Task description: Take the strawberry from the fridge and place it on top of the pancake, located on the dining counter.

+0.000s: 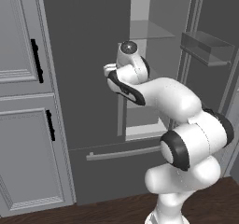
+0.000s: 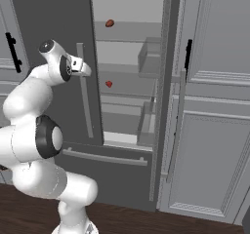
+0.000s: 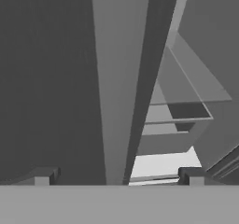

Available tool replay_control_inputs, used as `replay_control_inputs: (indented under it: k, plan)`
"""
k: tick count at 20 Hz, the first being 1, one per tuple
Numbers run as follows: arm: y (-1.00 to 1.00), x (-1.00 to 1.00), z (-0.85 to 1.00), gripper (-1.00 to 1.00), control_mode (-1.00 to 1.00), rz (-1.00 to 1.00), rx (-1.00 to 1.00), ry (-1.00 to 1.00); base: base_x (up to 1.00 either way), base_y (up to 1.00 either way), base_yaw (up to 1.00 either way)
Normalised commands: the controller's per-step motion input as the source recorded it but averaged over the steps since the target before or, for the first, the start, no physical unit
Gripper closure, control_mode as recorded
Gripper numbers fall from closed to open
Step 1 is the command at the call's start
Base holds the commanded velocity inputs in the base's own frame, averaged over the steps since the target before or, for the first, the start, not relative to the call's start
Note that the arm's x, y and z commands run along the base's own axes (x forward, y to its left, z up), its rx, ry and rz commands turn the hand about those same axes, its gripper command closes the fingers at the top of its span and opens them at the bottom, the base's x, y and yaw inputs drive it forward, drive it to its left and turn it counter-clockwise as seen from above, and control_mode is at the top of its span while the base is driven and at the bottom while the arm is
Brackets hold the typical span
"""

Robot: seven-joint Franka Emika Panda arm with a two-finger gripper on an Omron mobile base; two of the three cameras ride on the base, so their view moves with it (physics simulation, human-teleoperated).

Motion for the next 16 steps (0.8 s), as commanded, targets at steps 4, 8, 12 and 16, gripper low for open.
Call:
replay_control_inputs:
  k: [4,8,12,16]
  plan:
    - [0.00,0.64,-0.07,-1.00,-1.00,0.04,0.00,0.00,0.00,0.00,0.00]
    - [0.00,0.49,-0.03,-1.00,-1.00,0.00,0.00,0.00,0.00,0.00,0.00]
    - [-0.02,0.25,-0.09,-1.00,-1.00,0.00,0.00,-0.05,0.00,0.00,0.00]
    - [0.00,0.23,-0.13,-1.00,-1.00,0.00,0.00,-0.07,0.00,0.00,0.00]
